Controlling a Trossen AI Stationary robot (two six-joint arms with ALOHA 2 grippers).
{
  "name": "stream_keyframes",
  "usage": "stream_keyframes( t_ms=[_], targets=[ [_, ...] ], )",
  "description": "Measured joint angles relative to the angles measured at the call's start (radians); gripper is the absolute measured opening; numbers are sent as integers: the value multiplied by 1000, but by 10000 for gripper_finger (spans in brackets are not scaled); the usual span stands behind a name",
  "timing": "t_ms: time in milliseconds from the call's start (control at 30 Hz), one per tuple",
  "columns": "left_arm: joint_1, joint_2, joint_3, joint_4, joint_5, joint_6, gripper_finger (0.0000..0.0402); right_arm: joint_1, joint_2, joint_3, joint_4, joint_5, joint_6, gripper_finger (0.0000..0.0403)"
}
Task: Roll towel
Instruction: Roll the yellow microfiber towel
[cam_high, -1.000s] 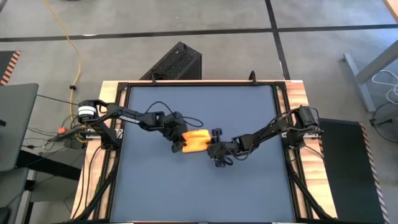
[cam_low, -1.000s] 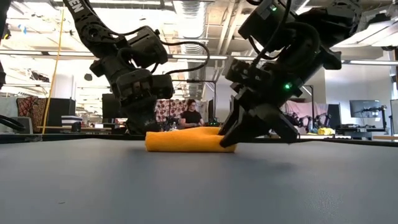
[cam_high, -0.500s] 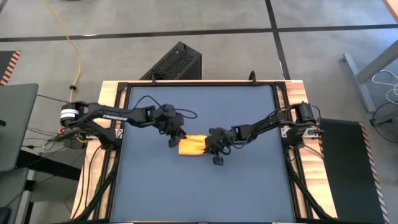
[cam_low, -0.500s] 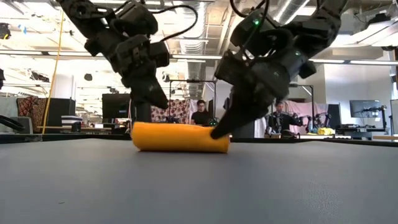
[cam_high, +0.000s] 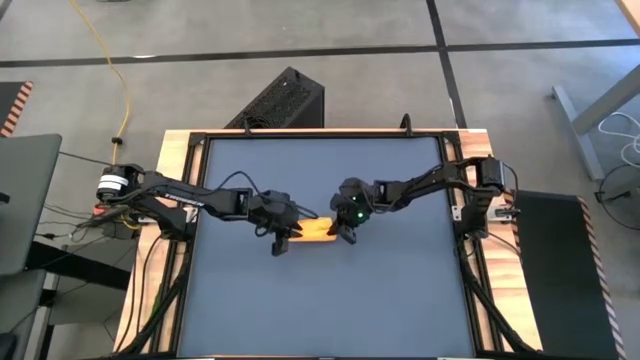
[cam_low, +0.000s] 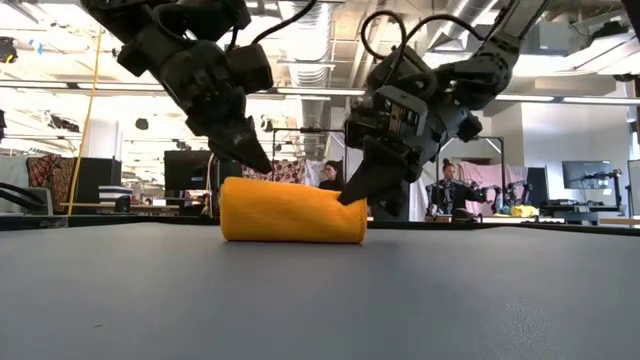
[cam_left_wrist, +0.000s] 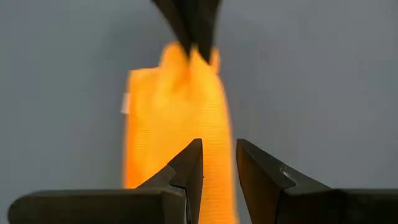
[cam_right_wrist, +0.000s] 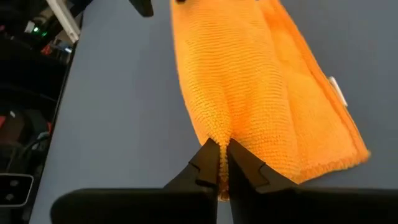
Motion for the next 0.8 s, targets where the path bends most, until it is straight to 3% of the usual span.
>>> stream_keyframes(
  t_ms=[167, 600, 800],
  targets=[
    [-3, 0, 0, 17, -86, 14, 84, -35, 0, 0, -30, -25, 45, 37],
    [-3, 0, 0, 90, -156, 77, 84, -119, 0, 0, -58, -85, 259, 36],
    [2, 58, 0, 65, -182, 76, 84, -141, 0, 0, -75, -84, 274, 36]
  ],
)
